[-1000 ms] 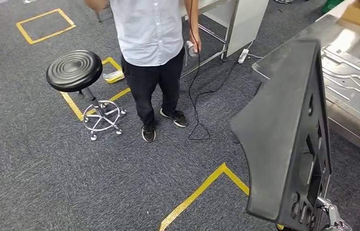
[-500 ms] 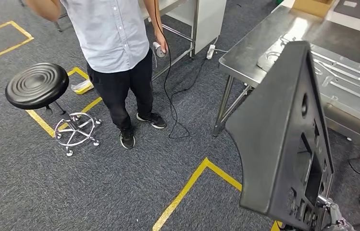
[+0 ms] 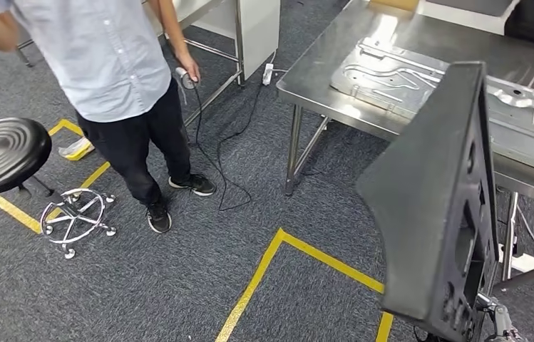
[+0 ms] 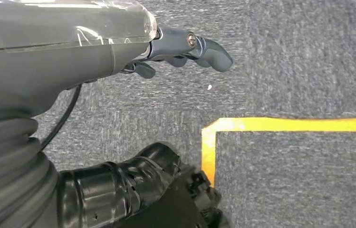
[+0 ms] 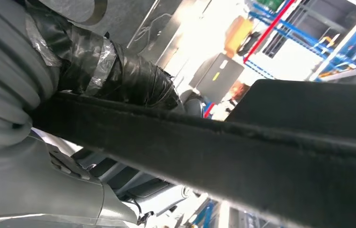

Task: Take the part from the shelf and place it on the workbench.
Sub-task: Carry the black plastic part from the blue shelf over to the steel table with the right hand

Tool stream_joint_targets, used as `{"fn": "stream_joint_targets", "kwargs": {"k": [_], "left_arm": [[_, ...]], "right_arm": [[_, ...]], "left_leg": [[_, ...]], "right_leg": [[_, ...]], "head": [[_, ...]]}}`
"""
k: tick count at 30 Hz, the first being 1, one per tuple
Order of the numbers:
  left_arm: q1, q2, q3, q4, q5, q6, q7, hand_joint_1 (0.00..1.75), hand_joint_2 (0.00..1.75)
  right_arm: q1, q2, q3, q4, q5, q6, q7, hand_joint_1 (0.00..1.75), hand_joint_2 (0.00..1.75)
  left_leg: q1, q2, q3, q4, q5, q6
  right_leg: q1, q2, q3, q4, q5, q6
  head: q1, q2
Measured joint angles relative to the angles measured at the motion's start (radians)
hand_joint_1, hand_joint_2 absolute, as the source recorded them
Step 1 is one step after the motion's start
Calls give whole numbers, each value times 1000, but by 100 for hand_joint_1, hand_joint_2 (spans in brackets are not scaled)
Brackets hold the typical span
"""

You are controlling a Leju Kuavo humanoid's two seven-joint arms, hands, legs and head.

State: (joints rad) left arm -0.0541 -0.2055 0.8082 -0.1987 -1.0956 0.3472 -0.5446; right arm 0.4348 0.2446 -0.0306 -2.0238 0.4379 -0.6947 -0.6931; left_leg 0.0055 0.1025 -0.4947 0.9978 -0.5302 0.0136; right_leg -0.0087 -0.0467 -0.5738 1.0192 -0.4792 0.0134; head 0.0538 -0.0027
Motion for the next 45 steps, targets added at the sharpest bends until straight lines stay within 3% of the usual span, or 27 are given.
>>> {"fn": "stream_joint_targets", "kwargs": {"k": [2, 4, 6, 7, 9, 11, 13, 15, 17, 18, 20, 22, 23, 25, 27, 29, 31, 33, 35, 36, 37, 38, 39, 40, 42, 44, 45], "left_arm": [[-3, 0, 1, 0, 4, -1, -3, 0, 175], [-1, 0, 3, 0, 5, -3, -3, 0, 175], [3, 1, 6, 0, 7, -7, -4, 0, 175], [4, 1, 7, 0, 8, -9, -6, 0, 175], [6, 2, 9, 0, 10, -13, -10, 0, 175], [6, 4, 13, 0, 11, -15, -14, 0, 175], [5, 5, 16, 0, 11, -15, -17, 0, 175], [3, 5, 17, 0, 11, -15, -19, 0, 175], [2, 5, 17, 0, 11, -15, -19, 0, 175], [2, 5, 17, 0, 11, -15, -19, 0, 175], [4, 5, 17, 0, 11, -15, -20, 0, 175], [6, 6, 18, 0, 11, -15, -20, 0, 175], [6, 6, 18, 0, 11, -15, -20, 0, 175], [5, 6, 18, 0, 13, -16, -23, 0, 175], [5, 6, 18, 0, 14, -18, -26, 0, 175], [5, 6, 18, 0, 15, -18, -29, 0, 175], [2, 6, 18, 0, 15, -18, -32, 0, 175], [1, 6, 18, 0, 15, -18, -35, 0, 175], [2, 6, 19, 0, 15, -18, -36, 0, 175], [3, 6, 19, 0, 16, -18, -36, 0, 175], [5, 6, 20, 0, 16, -18, -36, 0, 175], [7, 6, 21, 0, 17, -19, -36, 0, 175], [9, 6, 21, 0, 19, -19, -36, 0, 175], [10, 7, 22, 0, 20, -20, -37, 0, 175], [11, 7, 23, 0, 22, -23, -38, 0, 175], [9, 8, 24, 0, 23, -26, -39, 0, 175], [8, 8, 24, 0, 23, -27, -39, 0, 175]], "right_arm": [[-3, 0, -1, 0, 3, 0, 0, 175, 175], [-8, 0, -2, 3, 5, 0, 0, 175, 175], [-10, 0, -3, 6, 6, 0, 1, 175, 175], [-11, -1, -4, 8, 7, 0, 1, 175, 175], [-11, -1, -4, 12, 10, 0, 3, 175, 175], [-13, -1, -4, 15, 11, 0, 4, 175, 175], [-16, -1, -4, 17, 13, 0, 6, 175, 175], [-17, -3, -4, 18, 14, 0, 7, 175, 175], [-17, -4, -4, 19, 15, 0, 7, 175, 175], [-18, -4, -4, 19, 15, 0, 8, 175, 175], [-21, -5, -4, 22, 15, 0, 8, 175, 175], [-22, -6, -4, 26, 16, 0, 8, 175, 175], [-22, -6, -4, 29, 16, 0, 9, 175, 175], [-22, -8, -4, 31, 18, 0, 11, 175, 175], [-24, -10, -4, 32, 22, 0, 12, 175, 175], [-26, -12, -2, 32, 25, 0, 13, 175, 175], [-25, -13, -1, 32, 26, 0, 14, 175, 175], [-26, -14, -1, 32, 27, 0, 15, 175, 175], [-27, -14, 3, 33, 27, 0, 16, 175, 175], [-28, -14, 5, 33, 27, 0, 17, 175, 175], [-29, -14, 7, 34, 27, 0, 17, 175, 175], [-29, -14, 8, 36, 28, 0, 18, 175, 175], [-28, -14, 8, 37, 29, 0, 19, 175, 175], [-28, -15, 9, 38, 30, 0, 20, 175, 175], [-29, -17, 12, 40, 33, 0, 22, 175, 175], [-30, -20, 15, 40, 37, 0, 23, 175, 175], [-30, -21, 16, 41, 38, 0, 23, 175, 175]], "left_leg": [[4, -35, -14, 39, -32, -9], [7, -82, -68, 156, -96, -14], [8, -93, -131, 279, -139, -15], [8, -94, -145, 299, -132, -15], [8, -101, -119, 222, -63, -13], [11, -138, -69, 93, 0, -8], [11, -164, -50, 38, 14, -2], [8, -150, -48, 34, 17, 10], [8, -129, -45, 27, 25, 25], [9, -118, -46, 24, 28, 31], [7, -93, -47, 23, 27, 37], [5, -68, -48, 23, 25, 39], [4, -56, -47, 23, 24, 39], [2, -36, -42, 23, 21, 37], [-3, -18, -36, 24, 15, 30], [-7, 0, -32, 24, 11, 20], [-7, 17, -27, 20, 7, 12], [-5, -12, -33, 48, -18, 1], [-1, -70, -79, 154, -77, -7], [1, -86, -112, 221, -106, -9], [2, -92, -139, 274, -120, -11], [3, -94, -153, 294, -113, -13], [4, -96, -149, 275, -87, -13], [5, -103, -128, 221, -46, -12], [9, -151, -79, 94, 14, -8], [9, -184, -60, 41, 26, -2], [7, -179, -59, 39, 27, 2]], "right_leg": [[-6, 20, 1, -7, 5, -12], [-8, 40, 1, -8, 7, -20], [-7, 63, -1, -6, 7, -22], [-7, 76, -1, -4, 7, -22], [-8, 102, -1, 2, 5, -20], [-7, 125, -4, 12, 1, -13], [-6, 144, -11, 17, 1, -1], [-9, 160, -17, 15, 5, 12], [-9, 130, -28, 35, -9, 22], [-8, 105, -42, 66, -29, 26], [-7, 62, -98, 188, -94, 33], [-8, 53, -147, 295, -133, 36], [-8, 52, -147, 297, -123, 35], [-4, 35, -87, 189, -61, 26], [8, -11, -17, 56, -14, 10], [18, -30, 0, 12, -9, -2], [16, -7, -1, 7, -4, -11], [8, 15, 4, -5, 4, -22], [4, 37, 5, -11, 9, -31], [4, 49, 5, -10, 10, -33], [4, 63, 4, -9, 10, -34], [4, 77, 4, -7, 9, -34], [4, 91, 4, -3, 8, -33], [3, 106, 4, 1, 6, -31], [3, 129, -1, 12, 2, -24], [1, 148, -10, 19, 1, -13], [0, 158, -14, 19, 2, -5]], "head": [[0, 0], [-1, 0], [-1, 0], [-1, 0], [-1, 0], [-1, 0], [0, 0], [0, 0], [1, 0], [1, 0], [1, 0], [1, 0], [1, 0], [1, 0], [1, 0], [0, 0], [0, 0], [-1, 0], [-2, 0], [-3, 0], [-3, 0], [-3, 0], [-3, 0], [-3, 0], [-3, 0], [-2, 0], [-3, 0]]}}
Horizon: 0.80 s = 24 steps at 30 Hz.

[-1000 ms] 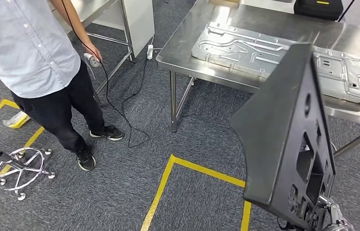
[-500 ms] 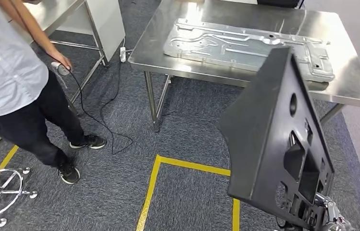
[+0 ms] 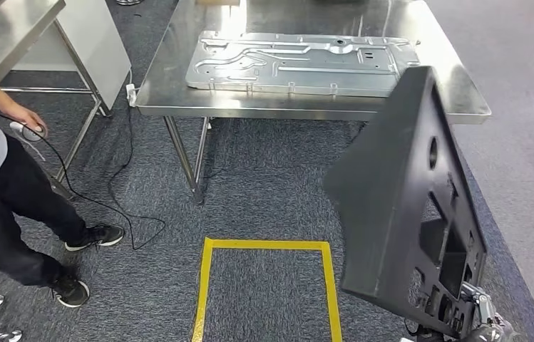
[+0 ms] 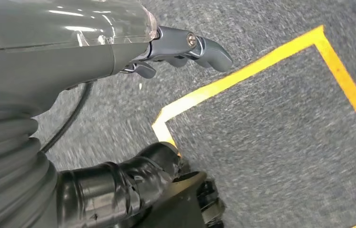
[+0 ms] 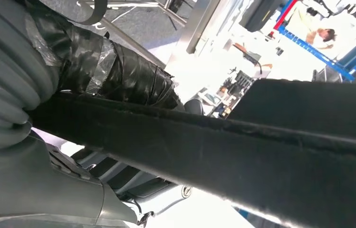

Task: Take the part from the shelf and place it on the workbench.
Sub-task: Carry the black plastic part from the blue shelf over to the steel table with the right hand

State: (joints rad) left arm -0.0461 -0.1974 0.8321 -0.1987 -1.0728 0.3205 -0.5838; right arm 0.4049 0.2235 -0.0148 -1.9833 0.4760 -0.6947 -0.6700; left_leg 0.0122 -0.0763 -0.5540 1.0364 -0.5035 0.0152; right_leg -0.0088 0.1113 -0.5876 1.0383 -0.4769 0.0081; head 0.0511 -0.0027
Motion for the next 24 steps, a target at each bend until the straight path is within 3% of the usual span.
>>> {"fn": "stream_joint_targets", "kwargs": {"k": [1, 3, 6, 8, 9, 11, 13, 15, 18, 20, 22, 23, 24], "left_arm": [[-1, 0, 0, 0, 0, 0, 0, 0, 175], [-1, 0, 1, 0, 1, -1, 0, 0, 175], [1, 0, 2, 0, 1, -1, 0, 0, 175], [2, 1, 3, 0, 1, -1, 1, 0, 175], [1, 1, 4, 0, 1, 0, 2, 0, 175], [0, 1, 6, 0, 1, 0, 4, 0, 175], [-1, 1, 7, 0, 1, -2, 3, 0, 175], [-2, 1, 8, 0, 1, -9, -1, 0, 175], [-2, 2, 9, 0, 1, -27, -6, 0, 175], [-1, 2, 9, 0, 1, -39, -9, 0, 175], [1, 2, 10, 0, -1, -43, -11, 0, 175], [2, 2, 11, 0, -2, -44, -12, 0, 175], [3, 2, 12, 0, -2, -44, -12, 0, 175]], "right_arm": [[0, -1, 1, 0, 1, 0, 0, 175, 175], [1, -4, 1, 0, 4, 0, 1, 175, 175], [-3, -12, 5, 3, 12, 0, 10, 175, 175], [-4, -23, 13, 9, 22, 0, 30, 175, 175], [-3, -31, 19, 12, 27, 0, 43, 175, 175], [-4, -49, 35, 20, 35, 0, 70, 175, 175], [-6, -65, 52, 27, 46, 0, 91, 175, 175], [-8, -76, 66, 34, 65, 0, 107, 175, 175], [-9, -85, 80, 42, 84, 0, 121, 175, 175], [-12, -90, 90, 45, 80, 0, 129, 175, 175], [-15, -95, 100, 48, 70, 0, 132, 175, 175], [-16, -97, 103, 50, 66, 0, 132, 175, 175], [-17, -99, 106, 52, 63, 0, 131, 175, 175]], "left_leg": [[0, 12, 1, -3, 3, 6], [3, 37, 6, -15, 11, 20], [3, 74, 9, -23, 15, 32], [3, 92, 9, -23, 13, 31], [3, 98, 9, -22, 12, 30], [4, 106, 12, -21, 8, 25], [1, 107, 14, -18, 4, 15], [-2, 107, 15, -18, 4, 2], [3, 103, 12, -6, -10, -15], [5, 92, -29, 84, -65, -19], [5, 86, -94, 217, -123, -21], [5, 86, -115, 257, -130, -21], [5, 85, -120, 262, -117, -20]], "right_leg": [[-2, 10, -2, -2, 2, 7], [-1, -15, -15, 22, -12, 17], [-1, -89, -88, 173, -96, 29], [-9, -101, -124, 251, -120, 36], [-13, -104, -116, 240, -106, 39], [-19, -112, -51, 123, -45, 40], [-16, -119, 8, 14, -9, 34], [-9, -118, 17, -9, -9, 23], [-11, -114, 19, -18, -3, 2], [-12, -113, 22, -23, -1, -10], [-7, -112, 22, -23, -3, -18], [-4, -110, 23, -22, -4, -20], [-2, -107, 24, -20, -6, -21]], "head": [[0, 0], [2, 0], [6, 0], [6, 0], [6, 0], [6, 0], [6, 0], [5, 0], [5, 0], [4, 0], [3, 0], [3, 0], [3, 0]]}}
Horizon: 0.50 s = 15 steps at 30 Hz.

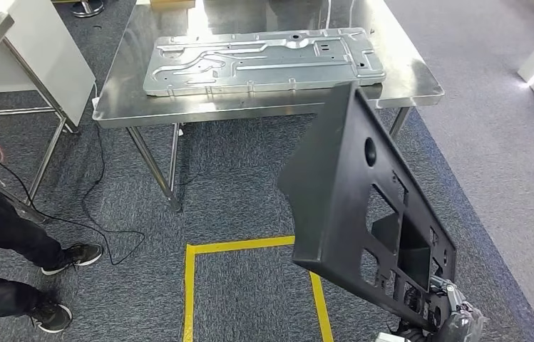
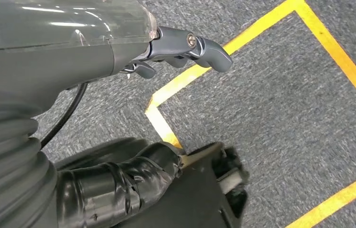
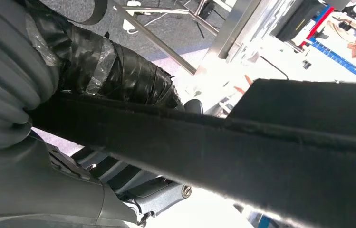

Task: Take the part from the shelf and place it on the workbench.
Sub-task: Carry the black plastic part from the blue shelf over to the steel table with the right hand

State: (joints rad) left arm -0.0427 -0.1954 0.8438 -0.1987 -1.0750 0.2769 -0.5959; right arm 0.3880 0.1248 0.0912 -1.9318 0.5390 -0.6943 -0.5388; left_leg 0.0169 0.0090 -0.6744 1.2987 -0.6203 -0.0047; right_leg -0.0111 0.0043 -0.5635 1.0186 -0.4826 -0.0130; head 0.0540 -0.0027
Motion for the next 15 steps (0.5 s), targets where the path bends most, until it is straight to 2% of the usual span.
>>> {"fn": "stream_joint_targets", "kwargs": {"k": [1, 2, 4, 5, 7, 9, 11, 13, 14, 15], "left_arm": [[1, 0, 1, 0, -1, 0, 0, 0, 175], [1, 1, 2, 0, -2, 0, 0, 0, 175], [0, 3, 4, 0, -6, 0, 0, 0, 175], [-1, 4, 4, 0, -8, 0, 0, 0, 175], [-2, 5, 5, 0, -10, 0, 0, 0, 175], [-1, 5, 5, 0, -10, -1, 0, 0, 175], [-2, 5, 5, 0, -10, -1, 0, 0, 175], [-2, 5, 5, 0, -11, -1, 0, 0, 175], [-2, 5, 5, 0, -11, 0, 1, 0, 175], [-2, 5, 5, 0, -11, 2, 3, 0, 175]], "right_arm": [[0, -2, 3, 1, -1, 0, -2, 175, 175], [-1, -3, 6, 1, -1, 0, -7, 175, 175], [-3, -4, 12, 1, -1, 0, -21, 175, 175], [-3, -4, 13, 1, -2, 0, -29, 175, 175], [-4, -4, 15, 0, -3, 0, -39, 175, 175], [-4, -5, 16, -1, -4, 0, -42, 175, 175], [-5, -5, 16, -3, -5, 0, -42, 175, 175], [-6, -6, 16, -3, -7, 0, -46, 175, 175], [-6, -6, 16, -3, -8, 0, -51, 175, 175], [-5, -6, 16, -4, -11, 0, -57, 175, 175]], "left_leg": [[0, 0, 14, -37, 32, 3], [-1, -1, 43, -101, 72, 7], [-4, -5, 98, -222, 120, 16], [-7, -7, 111, -252, 126, 20], [-10, -8, 115, -266, 125, 26], [-6, -5, 120, -278, 133, 37], [-1, -1, 125, -289, 139, 49], [-2, 1, 125, -289, 139, 52], [-2, 2, 125, -289, 138, 52], [-2, 3, 125, -288, 137, 51]], "right_leg": [[2, 3, 2, 3, -2, 0], [3, 6, 4, 5, -5, 1], [7, 11, 5, 11, -11, 7], [7, 12, 4, 12, -12, 11], [6, 14, 3, 11, -11, 22], [4, 10, 1, 22, -21, 32], [1, 6, -29, 92, -66, 40], [-3, 5, -89, 214, -124, 46], [-5, 5, -112, 259, -136, 50], [-8, 4, -121, 274, -130, 52]], "head": [[0, 0], [0, 0], [0, 0], [1, 0], [0, 0], [1, 0], [2, 0], [2, 0], [2, 0], [2, 0]]}}
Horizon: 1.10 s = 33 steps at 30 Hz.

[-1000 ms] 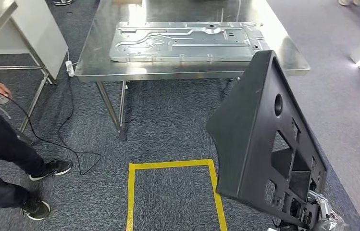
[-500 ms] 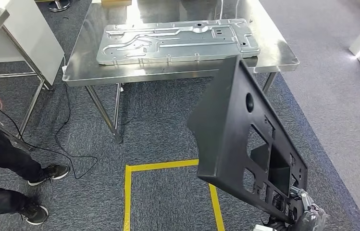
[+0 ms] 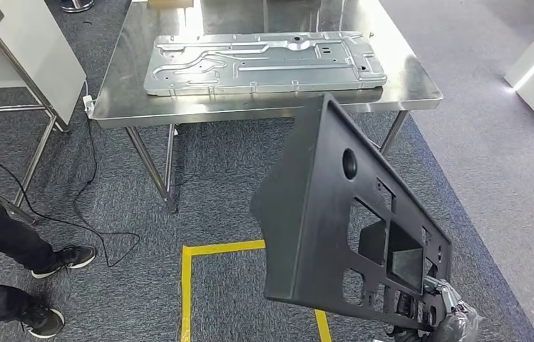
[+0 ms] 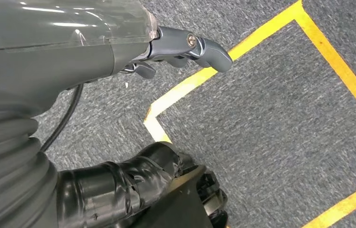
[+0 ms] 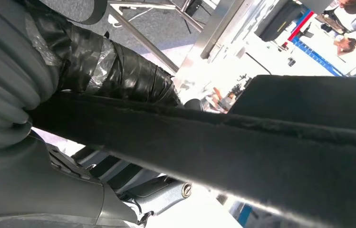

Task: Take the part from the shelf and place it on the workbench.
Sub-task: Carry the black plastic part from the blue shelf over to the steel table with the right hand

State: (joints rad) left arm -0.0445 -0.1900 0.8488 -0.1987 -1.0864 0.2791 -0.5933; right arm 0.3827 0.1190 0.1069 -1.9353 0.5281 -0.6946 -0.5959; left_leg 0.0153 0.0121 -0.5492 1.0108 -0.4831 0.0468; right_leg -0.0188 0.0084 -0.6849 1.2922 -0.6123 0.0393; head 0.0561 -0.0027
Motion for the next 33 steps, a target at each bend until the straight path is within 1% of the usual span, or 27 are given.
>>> {"fn": "stream_joint_targets", "kwargs": {"k": [1, 3, 4, 5, 8, 10, 11, 13, 14, 15, 16, 17, 18, 19, 20, 21, 22, 23, 24, 25, 26, 28, 29, 30, 31, 32, 33], "left_arm": [[0, 0, 0, 0, -1, 2, 2, 0, 175], [0, 0, 0, 0, -3, 6, 6, 0, 175], [0, 0, 0, 0, -4, 8, 7, 0, 175], [0, 0, 0, 0, -4, 10, 8, 0, 175], [-2, 0, 1, 0, -5, 17, 8, 0, 175], [-2, 0, 1, 0, -5, 20, 8, 0, 175], [-2, 0, 1, 0, -5, 21, 8, 0, 175], [-1, 0, 1, 0, -7, 24, 10, 0, 175], [-1, 0, 2, 0, -8, 26, 11, 0, 175], [0, 0, 2, 0, -8, 29, 12, 0, 175], [1, 0, 2, 0, -9, 31, 13, 0, 175], [2, 0, 2, 0, -10, 33, 14, 0, 175], [1, 0, 2, 0, -11, 35, 15, 0, 175], [0, 1, 2, 0, -13, 35, 16, 0, 175], [-2, 1, 2, 0, -14, 36, 17, 0, 175], [-4, 1, 2, 0, -14, 36, 17, 0, 175], [-6, 2, 2, 0, -15, 36, 17, 0, 175], [-6, 1, 2, 0, -15, 36, 18, 0, 175], [-4, 1, 2, 0, -15, 36, 18, 0, 175], [-3, 1, 2, 0, -15, 36, 18, 0, 175], [-3, 1, 2, 0, -15, 36, 18, 0, 175], [-5, 1, 2, 0, -16, 36, 19, 0, 175], [-6, 0, 2, 0, -16, 36, 19, 0, 175], [-6, 0, 2, 0, -16, 36, 19, 0, 175], [-6, 0, 2, 0, -16, 36, 19, 0, 175], [-6, 0, 2, 0, -16, 36, 19, 0, 175], [-5, 0, 2, 0, -16, 36, 19, 0, 175]], "right_arm": [[0, 0, 0, 0, -3, 0, -6, 175, 175], [0, 0, 0, -2, -4, 0, -14, 175, 175], [0, 0, -1, -3, 0, 0, -16, 175, 175], [0, 0, -1, -4, 5, 0, -17, 175, 175], [4, 1, -3, -7, 15, 0, -22, 175, 175], [5, 1, -4, -9, 15, 0, -24, 175, 175], [5, 2, -4, -10, 15, 0, -25, 175, 175], [5, 2, -4, -12, 15, 0, -25, 175, 175], [5, 2, -4, -12, 16, 0, -25, 175, 175], [5, 2, -5, -12, 16, 0, -26, 175, 175], [5, 3, -5, -12, 16, 0, -27, 175, 175], [6, 3, -5, -12, 17, 0, -28, 175, 175], [5, 4, -5, -12, 17, 0, -30, 175, 175], [6, 4, -5, -12, 17, 0, -31, 175, 175], [6, 5, -5, -12, 17, 0, -32, 175, 175], [6, 5, -5, -12, 18, 0, -33, 175, 175], [7, 5, -6, -12, 19, 0, -34, 175, 175], [7, 5, -6, -12, 19, 0, -34, 175, 175], [6, 5, -6, -13, 20, 0, -34, 175, 175], [6, 5, -6, -14, 20, 0, -35, 175, 175], [6, 5, -6, -14, 20, 0, -35, 175, 175], [8, 5, -6, -16, 20, 0, -36, 175, 175], [9, 5, -6, -15, 20, 0, -36, 175, 175], [10, 5, -6, -15, 20, 0, -36, 175, 175], [10, 5, -6, -15, 20, 0, -36, 175, 175], [11, 5, -6, -15, 20, 0, -37, 175, 175], [11, 5, -6, -15, 20, 0, -37, 175, 175]], "left_leg": [[1, 0, 1, 1, -2, -2], [2, 0, 3, 6, -7, -10], [1, -1, 2, 10, -11, -16], [-1, -2, 0, 13, -14, -23], [-3, -3, -3, 13, -16, -42], [1, -4, -11, 38, -36, -51], [2, -4, -27, 76, -60, -53], [2, -4, -84, 199, -124, -54], [2, -4, -112, 255, -145, -53], [2, -4, -128, 287, -149, -51], [1, -4, -126, 281, -133, -48], [0, -2, -106, 238, -101, -43], [-3, 6, -75, 174, -64, -35], [-9, 22, -45, 109, -37, -27], [-15, 35, -23, 61, -21, -20], [-20, 44, -13, 33, -16, -14], [-24, 46, -13, 24, -19, -11], [-23, 36, -12, 19, -15, -9], [-20, 27, -10, 13, -11, -5], [-17, 20, -6, 7, -7, -1], [-13, 12, -3, 2, -2, 3], [-10, -3, -2, 0, 1, 7], [-10, -12, -3, 1, 1, 7], [-10, -21, -3, 2, 1, 7], [-10, -31, -3, 4, 0, 6], [-9, -43, -3, 7, -1, 4], [-7, -54, -2, 9, -3, 1]], "right_leg": [[-3, -1, 9, -23, 24, 2], [-8, -7, 67, -145, 92, 5], [-7, -9, 94, -202, 113, 3], [-6, -10, 109, -238, 122, 0], [-1, -10, 111, -255, 121, -20], [-1, -14, 113, -259, 123, -35], [-1, -17, 115, -262, 124, -42], [5, -25, 115, -262, 122, -51], [9, -29, 116, -262, 121, -54], [12, -33, 117, -261, 119, -56], [15, -37, 120, -261, 118, -58], [18, -41, 123, -261, 116, -59], [20, -46, 127, -261, 114, -59], [23, -52, 131, -260, 111, -57], [25, -57, 132, -259, 109, -54], [26, -64, 133, -259, 107, -49], [26, -71, 133, -259, 106, -45], [26, -78, 134, -260, 106, -40], [25, -78, 137, -258, 102, -34], [24, -69, 135, -247, 91, -29], [21, -53, 125, -218, 70, -23], [13, -24, 76, -111, 12, -14], [10, -19, 45, -50, -12, -10], [7, -18, 24, -12, -18, -7], [4, -17, 17, -6, -5, -4], [1, -14, 28, -36, 25, -2], [-4, -4, 54, -98, 65, 0]], "head": [[0, 0], [0, 0], [0, 0], [-1, 0], [-3, 0], [-3, 0], [-3, 0], [-4, 0], [-3, 0], [-3, 0], [-3, 0], [-4, 0], [-4, 0], [-3, 0], [-3, 0], [-3, 0], [-3, 0], [-3, 0], [-3, 0], [-3, 0], [-2, 0], [-1, 0], [-1, 0], [-1, 0], [-1, 0], [-1, 0], [-1, 0]]}}
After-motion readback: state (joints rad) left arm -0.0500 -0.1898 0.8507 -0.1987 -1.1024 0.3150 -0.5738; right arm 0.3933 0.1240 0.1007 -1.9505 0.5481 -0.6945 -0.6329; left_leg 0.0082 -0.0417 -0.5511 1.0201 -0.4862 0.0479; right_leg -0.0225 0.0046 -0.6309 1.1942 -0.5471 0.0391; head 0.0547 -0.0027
